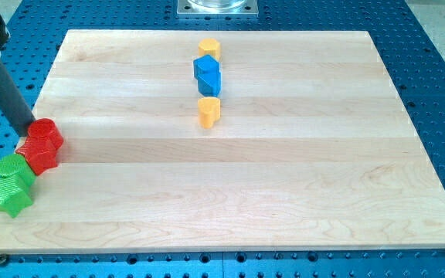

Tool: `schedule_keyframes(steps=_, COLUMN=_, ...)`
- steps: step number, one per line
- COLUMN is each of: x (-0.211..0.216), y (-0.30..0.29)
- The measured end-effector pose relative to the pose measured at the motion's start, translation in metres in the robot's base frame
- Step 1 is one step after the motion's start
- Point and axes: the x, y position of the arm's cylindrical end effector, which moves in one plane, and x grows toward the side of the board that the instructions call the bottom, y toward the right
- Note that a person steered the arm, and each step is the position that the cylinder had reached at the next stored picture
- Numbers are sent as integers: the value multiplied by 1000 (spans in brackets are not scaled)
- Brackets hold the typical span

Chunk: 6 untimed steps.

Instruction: Move the red circle to the right side of the red star

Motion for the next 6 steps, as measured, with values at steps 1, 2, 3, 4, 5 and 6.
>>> schedule_keyframes(steps=1, x=-12, y=29)
schedule_keyframes(steps=2, x=22, y=36)
schedule_keyframes(steps=3, x=43, y=50)
schedule_keyframes(steps=4, x=49, y=57)
schedule_keyframes(steps=5, x=62, y=58)
schedule_keyframes(steps=6, x=32, y=19)
